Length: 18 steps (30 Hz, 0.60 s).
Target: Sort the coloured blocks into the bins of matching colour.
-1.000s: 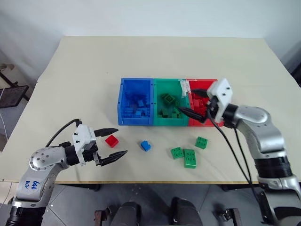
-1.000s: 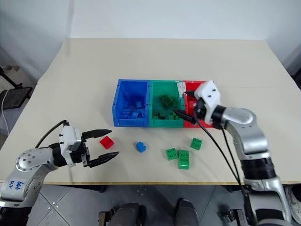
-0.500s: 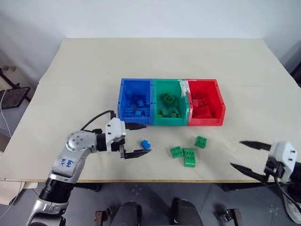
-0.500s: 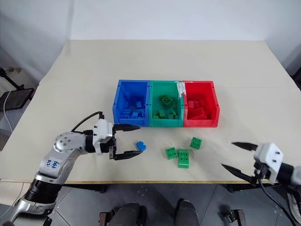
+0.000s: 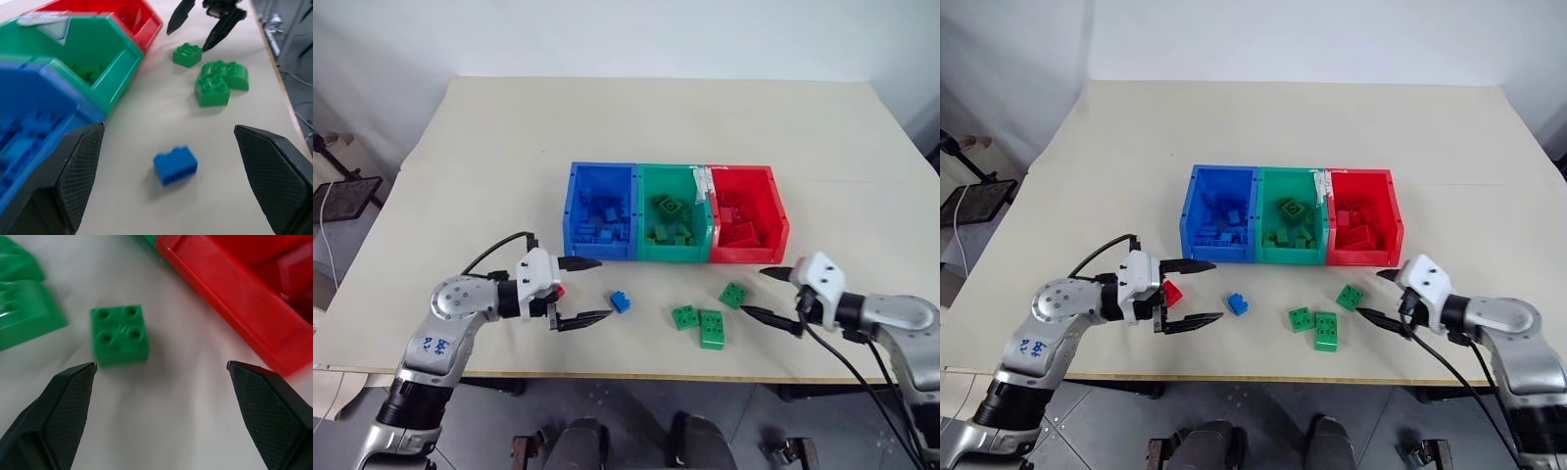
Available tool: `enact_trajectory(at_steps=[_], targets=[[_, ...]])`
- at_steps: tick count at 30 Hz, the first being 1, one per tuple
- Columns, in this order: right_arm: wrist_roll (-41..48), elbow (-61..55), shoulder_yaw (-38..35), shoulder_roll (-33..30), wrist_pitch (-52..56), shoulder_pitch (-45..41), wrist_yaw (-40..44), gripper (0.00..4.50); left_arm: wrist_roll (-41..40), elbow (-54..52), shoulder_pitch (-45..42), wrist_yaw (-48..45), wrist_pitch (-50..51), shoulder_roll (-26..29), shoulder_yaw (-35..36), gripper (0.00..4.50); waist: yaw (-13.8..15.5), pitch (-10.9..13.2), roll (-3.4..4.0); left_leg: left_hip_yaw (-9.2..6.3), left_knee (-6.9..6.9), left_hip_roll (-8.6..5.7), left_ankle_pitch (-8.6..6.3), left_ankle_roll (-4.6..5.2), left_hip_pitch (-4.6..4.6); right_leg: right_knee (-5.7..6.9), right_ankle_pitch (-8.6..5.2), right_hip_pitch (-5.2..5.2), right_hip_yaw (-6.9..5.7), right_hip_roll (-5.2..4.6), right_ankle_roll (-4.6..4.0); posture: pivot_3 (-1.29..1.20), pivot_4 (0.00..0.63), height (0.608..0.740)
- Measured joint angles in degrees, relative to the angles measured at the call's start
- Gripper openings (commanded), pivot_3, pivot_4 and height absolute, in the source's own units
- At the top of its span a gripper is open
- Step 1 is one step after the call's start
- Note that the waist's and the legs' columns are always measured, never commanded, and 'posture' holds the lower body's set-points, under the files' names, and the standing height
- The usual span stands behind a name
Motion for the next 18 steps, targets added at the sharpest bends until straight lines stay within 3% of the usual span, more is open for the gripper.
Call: enact_trajectory(at_steps=[9,13,18], targets=[[0.4,0.7,2.5,2.7,-0.1,-2.0,1.0,0.8,0.0,-1.6,1.1,0.7,0.1,0.6,1.1,4.5,-0.3,0.0,-0.02,0.08,0.03,0.05,0.0,-0.01,0.06,0.02,0.0,0.04,0.01,0.02,0.0,0.0,0.15,0.74],[0.7,0.1,2.2,2.6,0.6,-1.7,0.6,0.8,0.0,-1.6,1.1,0.7,0.1,0.6,1.1,4.5,-0.3,0.0,-0.02,0.09,0.04,0.04,0.0,-0.01,0.05,0.02,0.0,0.03,0.02,0.02,0.0,0.0,0.15,0.74],[1.2,-0.1,1.5,2.0,2.7,-1.7,-0.4,2.06,0.0,-1.6,1.1,0.6,0.0,0.6,1.1,4.5,-0.2,0.0,-0.02,0.08,0.08,0.03,0.0,0.0,0.03,0.02,0.0,0.04,0.01,0.02,0.0,0.0,0.15,0.74]])
